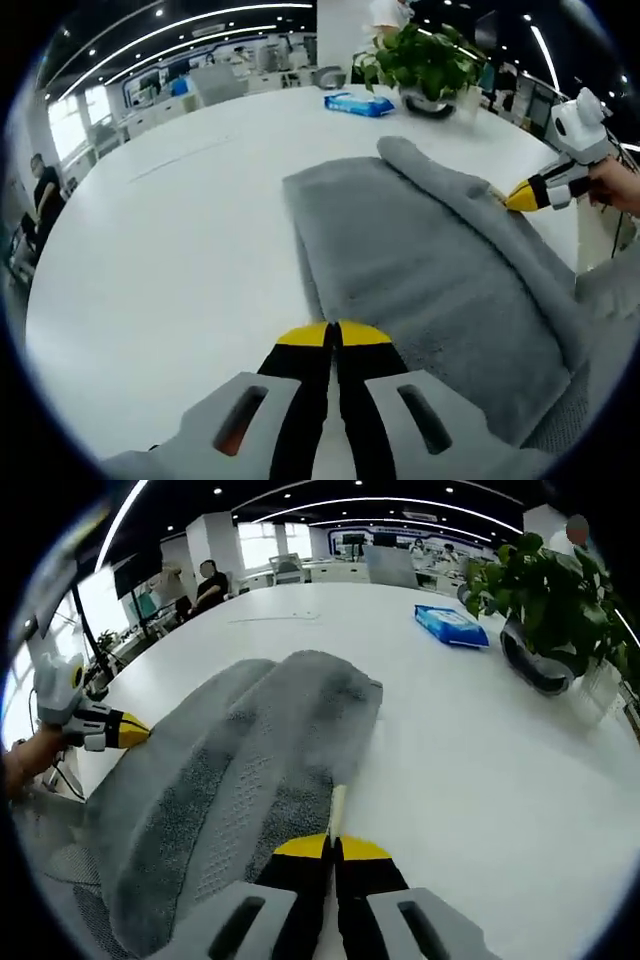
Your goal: Open the folded towel by lifting each exposed corner and separating the folded layers until the towel lies flat within the target outline without major curled edges
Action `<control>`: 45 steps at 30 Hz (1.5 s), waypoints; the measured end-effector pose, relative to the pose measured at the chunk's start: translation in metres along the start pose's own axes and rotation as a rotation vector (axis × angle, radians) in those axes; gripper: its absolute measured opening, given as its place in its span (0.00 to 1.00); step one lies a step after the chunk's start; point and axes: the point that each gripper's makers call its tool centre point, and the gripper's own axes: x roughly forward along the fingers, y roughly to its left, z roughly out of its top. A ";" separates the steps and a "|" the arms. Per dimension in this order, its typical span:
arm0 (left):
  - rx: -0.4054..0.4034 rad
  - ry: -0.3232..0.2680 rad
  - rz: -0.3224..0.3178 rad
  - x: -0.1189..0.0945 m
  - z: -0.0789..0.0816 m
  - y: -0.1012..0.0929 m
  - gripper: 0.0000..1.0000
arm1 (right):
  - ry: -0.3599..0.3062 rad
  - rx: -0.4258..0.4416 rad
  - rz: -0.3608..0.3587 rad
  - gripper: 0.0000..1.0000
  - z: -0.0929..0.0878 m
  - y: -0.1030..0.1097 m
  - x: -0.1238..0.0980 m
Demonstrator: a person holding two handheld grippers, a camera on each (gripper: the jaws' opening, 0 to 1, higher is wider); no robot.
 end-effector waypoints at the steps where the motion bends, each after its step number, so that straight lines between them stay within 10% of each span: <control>1: -0.008 0.002 0.004 -0.001 -0.001 0.003 0.01 | 0.000 0.004 -0.001 0.00 0.000 -0.001 0.000; 45: 0.080 0.112 0.199 -0.039 -0.043 0.113 0.01 | 0.044 -0.050 -0.102 0.00 -0.009 -0.057 -0.005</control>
